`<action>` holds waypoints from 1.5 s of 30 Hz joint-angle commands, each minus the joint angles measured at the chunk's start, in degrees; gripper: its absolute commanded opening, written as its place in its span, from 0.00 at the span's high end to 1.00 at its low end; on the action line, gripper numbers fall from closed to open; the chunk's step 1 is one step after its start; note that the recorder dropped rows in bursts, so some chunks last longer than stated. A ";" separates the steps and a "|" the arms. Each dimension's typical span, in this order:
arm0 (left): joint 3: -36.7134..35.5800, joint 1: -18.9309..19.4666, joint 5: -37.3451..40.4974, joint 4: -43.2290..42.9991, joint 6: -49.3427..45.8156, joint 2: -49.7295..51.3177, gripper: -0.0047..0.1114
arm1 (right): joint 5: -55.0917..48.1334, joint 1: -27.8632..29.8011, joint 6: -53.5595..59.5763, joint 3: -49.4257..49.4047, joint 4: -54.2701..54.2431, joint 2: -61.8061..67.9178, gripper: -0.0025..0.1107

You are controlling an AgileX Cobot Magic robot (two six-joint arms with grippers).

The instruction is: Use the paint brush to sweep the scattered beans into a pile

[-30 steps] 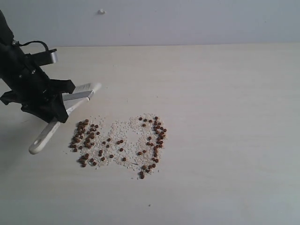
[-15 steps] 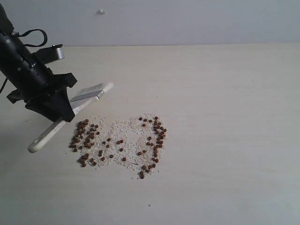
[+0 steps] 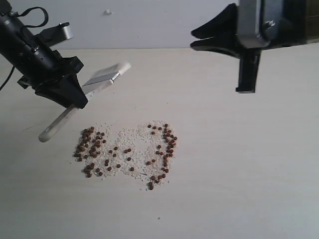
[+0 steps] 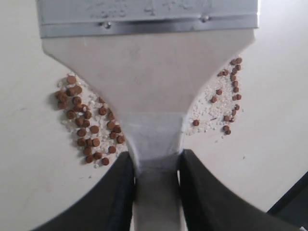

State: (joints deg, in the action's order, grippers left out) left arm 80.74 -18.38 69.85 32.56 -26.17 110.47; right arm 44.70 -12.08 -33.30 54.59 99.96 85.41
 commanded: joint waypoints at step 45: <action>0.54 -10.69 0.11 9.21 -2.66 -0.66 0.96 | -22.31 -17.89 31.53 6.39 -0.01 17.80 0.53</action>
State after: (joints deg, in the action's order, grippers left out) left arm 80.74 -28.02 69.93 40.60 -28.14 110.47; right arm 22.23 -29.91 -2.31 60.64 100.20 103.16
